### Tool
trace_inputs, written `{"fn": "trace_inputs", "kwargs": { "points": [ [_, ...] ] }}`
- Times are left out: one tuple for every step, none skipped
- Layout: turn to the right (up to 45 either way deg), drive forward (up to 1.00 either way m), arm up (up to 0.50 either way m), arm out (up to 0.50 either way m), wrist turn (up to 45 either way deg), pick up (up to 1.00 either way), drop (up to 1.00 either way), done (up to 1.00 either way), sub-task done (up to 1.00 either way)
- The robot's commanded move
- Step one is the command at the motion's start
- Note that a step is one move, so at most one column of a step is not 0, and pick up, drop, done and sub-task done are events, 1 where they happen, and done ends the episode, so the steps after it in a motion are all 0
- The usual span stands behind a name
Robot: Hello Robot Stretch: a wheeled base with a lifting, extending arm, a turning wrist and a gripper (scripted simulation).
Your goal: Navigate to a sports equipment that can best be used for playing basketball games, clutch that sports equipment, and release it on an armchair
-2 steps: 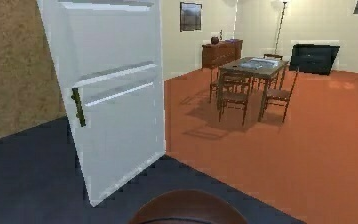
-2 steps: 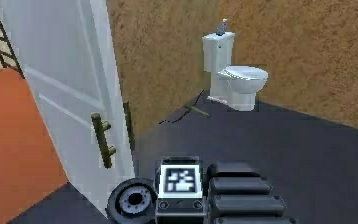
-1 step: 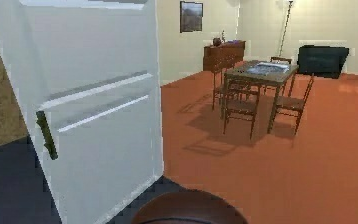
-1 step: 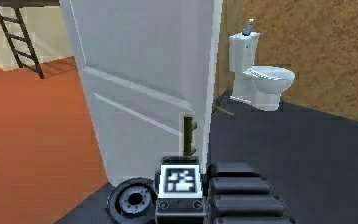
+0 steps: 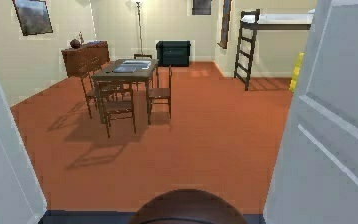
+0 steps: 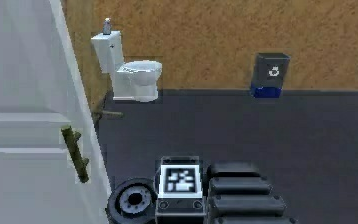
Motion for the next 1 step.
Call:
{"fn": "trace_inputs", "kwargs": {
  "points": [
    [0.0,1.0,0.0,0.0,0.0,0.0,0.0,0.0,0.0]
  ]
}}
